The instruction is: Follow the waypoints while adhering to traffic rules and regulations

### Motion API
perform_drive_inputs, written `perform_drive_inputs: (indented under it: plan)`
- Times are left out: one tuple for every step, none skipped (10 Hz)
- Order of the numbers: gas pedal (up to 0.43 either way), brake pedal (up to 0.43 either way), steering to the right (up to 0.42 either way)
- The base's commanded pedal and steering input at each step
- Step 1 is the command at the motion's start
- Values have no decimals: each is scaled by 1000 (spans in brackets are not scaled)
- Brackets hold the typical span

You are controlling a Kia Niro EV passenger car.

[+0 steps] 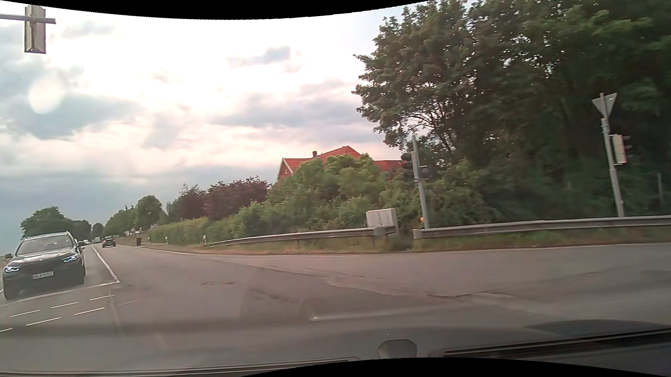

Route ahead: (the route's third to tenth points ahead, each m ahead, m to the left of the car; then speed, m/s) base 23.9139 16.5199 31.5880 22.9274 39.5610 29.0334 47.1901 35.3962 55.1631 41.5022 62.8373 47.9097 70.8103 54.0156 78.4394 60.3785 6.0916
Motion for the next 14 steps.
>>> perform_drive_inputs:
  plan:
    - [228,0,-338]
    - [228,0,-337]
    - [228,0,-336]
    - [228,0,-329]
    - [228,0,-316]
    - [228,0,-306]
    - [228,0,-289]
    - [228,0,-271]
    - [228,0,-244]
    - [228,0,-220]
    - [228,0,-197]
    - [228,0,-165]
    - [228,0,-126]
    - [228,0,-91]
